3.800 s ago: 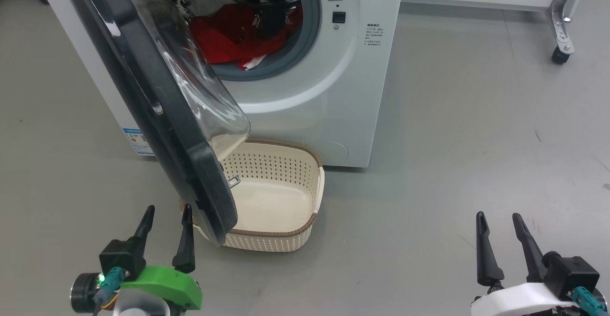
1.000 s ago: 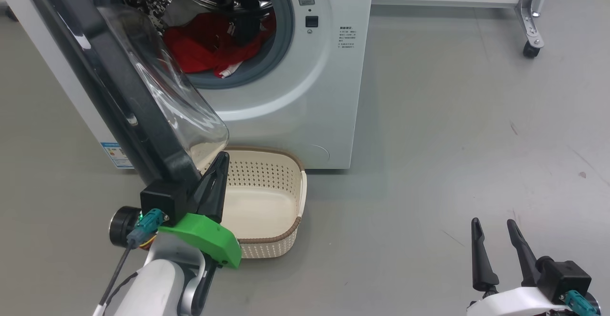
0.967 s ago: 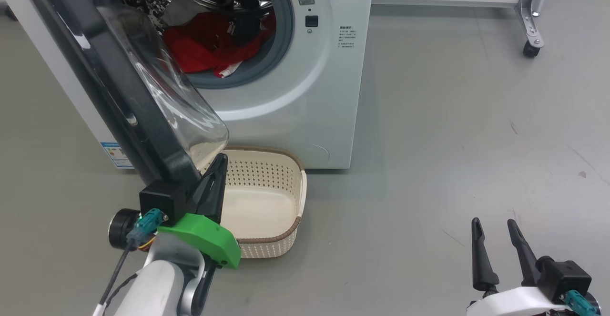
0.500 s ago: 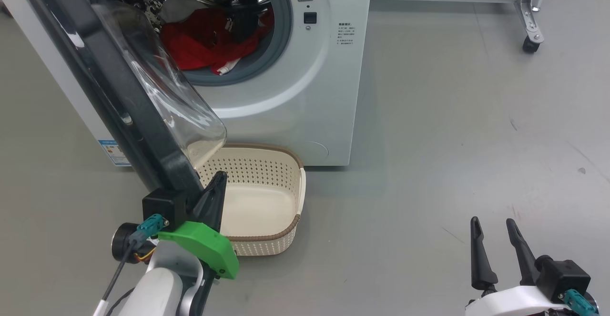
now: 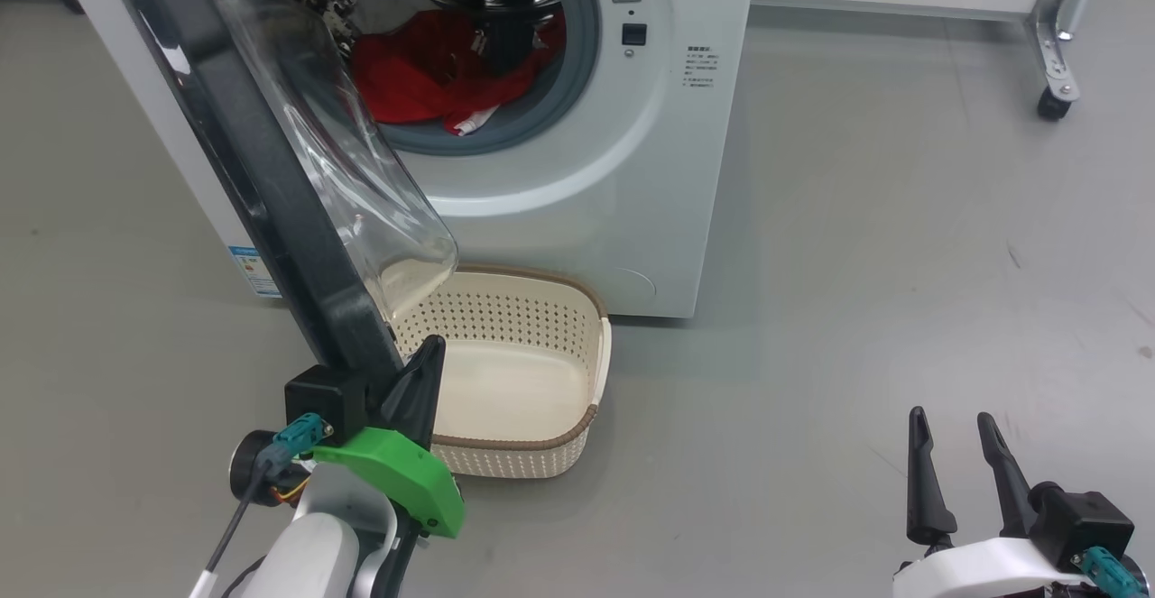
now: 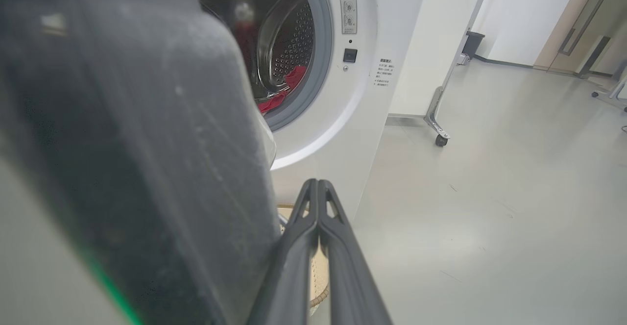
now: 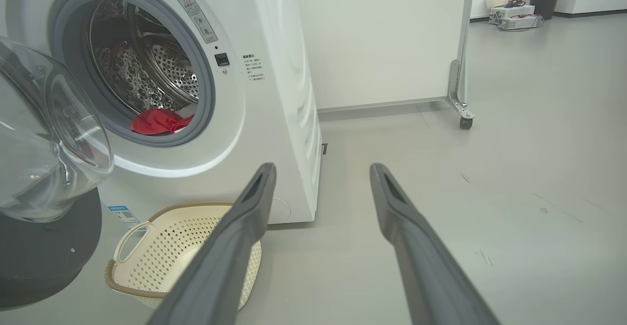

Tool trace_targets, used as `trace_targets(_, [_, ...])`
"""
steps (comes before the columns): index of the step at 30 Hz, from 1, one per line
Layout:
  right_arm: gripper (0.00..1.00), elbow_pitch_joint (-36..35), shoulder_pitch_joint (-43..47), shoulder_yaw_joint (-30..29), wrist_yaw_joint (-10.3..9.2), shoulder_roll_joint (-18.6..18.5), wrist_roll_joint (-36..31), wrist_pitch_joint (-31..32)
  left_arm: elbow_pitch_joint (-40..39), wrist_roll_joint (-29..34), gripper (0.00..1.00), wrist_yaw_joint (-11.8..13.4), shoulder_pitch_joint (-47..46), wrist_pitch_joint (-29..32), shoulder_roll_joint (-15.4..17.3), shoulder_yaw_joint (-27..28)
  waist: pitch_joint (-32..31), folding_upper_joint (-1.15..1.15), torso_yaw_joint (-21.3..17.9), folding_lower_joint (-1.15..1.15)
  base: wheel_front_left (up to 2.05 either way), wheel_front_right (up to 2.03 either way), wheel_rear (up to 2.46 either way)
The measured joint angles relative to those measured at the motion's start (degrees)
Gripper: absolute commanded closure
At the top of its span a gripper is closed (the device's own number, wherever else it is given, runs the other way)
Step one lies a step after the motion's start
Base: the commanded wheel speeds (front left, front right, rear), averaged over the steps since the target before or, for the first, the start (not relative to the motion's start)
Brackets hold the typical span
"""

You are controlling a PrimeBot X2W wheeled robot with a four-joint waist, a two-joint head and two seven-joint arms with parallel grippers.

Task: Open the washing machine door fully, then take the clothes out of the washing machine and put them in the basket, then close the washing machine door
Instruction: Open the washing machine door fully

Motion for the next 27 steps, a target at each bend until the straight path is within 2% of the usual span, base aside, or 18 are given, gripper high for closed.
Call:
trace_targets(10, [0.0, 0.12, 0.11, -0.18, 0.49, 0.0, -0.66, 0.0, 1.56, -0.69, 1.0, 0.57, 0.01, -1.83, -0.38, 0.53, -0.29, 0.0, 4.97, 0.0, 0.0, 0.0, 0.0])
trace_targets(23, [0.0, 0.54, 0.32, 0.27, 0.87, 0.01, -1.21, 0.0, 3.16, -3.31, 1.0, 2.1, 0.07, -4.56, -0.16, 5.31, -0.19, 0.0, 11.15, 0.0, 0.0, 0.0, 0.0])
trace_targets(27, [0.0, 0.55, 0.31, 1.22, 1.08, 0.0, -1.85, 0.0, 3.34, -3.76, 1.0, 2.59, 0.1, -5.28, 0.96, 7.67, 0.37, 0.0, 12.14, 0.0, 0.0, 0.0, 0.0])
